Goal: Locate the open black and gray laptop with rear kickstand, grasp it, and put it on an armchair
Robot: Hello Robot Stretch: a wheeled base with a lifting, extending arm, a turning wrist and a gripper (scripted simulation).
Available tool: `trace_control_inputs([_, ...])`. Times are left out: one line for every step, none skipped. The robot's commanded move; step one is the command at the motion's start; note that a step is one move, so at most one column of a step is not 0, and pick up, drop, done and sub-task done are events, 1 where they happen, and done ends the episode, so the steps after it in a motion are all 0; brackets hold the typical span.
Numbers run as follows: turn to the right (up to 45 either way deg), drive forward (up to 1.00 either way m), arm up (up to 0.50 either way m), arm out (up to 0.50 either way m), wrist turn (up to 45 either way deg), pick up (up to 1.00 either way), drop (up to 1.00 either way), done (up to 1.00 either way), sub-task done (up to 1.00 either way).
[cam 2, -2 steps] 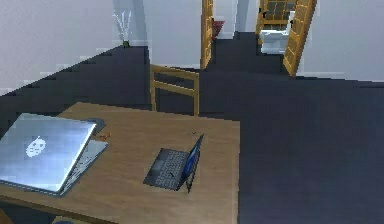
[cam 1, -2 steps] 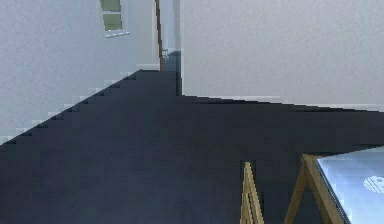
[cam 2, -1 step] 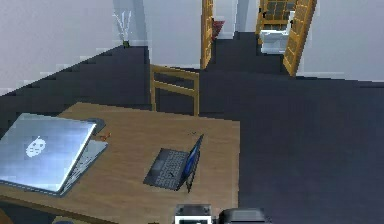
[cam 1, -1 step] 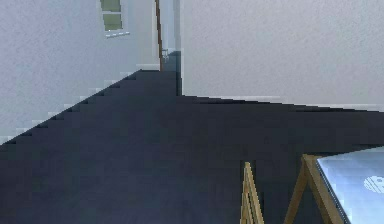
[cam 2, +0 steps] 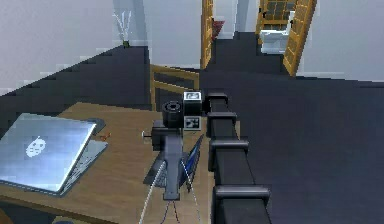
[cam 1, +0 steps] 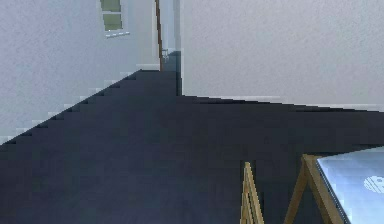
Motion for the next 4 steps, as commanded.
trace_control_inputs([0.0, 0.00, 0.00, 0.00, 45.0, 0.00, 0.00, 0.00, 0.00])
trace_control_inputs([0.0, 0.00, 0.00, 0.00, 45.0, 0.00, 0.00, 0.00, 0.00])
trace_control_inputs([0.0, 0.00, 0.00, 0.00, 45.0, 0.00, 0.00, 0.00, 0.00])
trace_control_inputs([0.0, 0.00, 0.00, 0.00, 45.0, 0.00, 0.00, 0.00, 0.00])
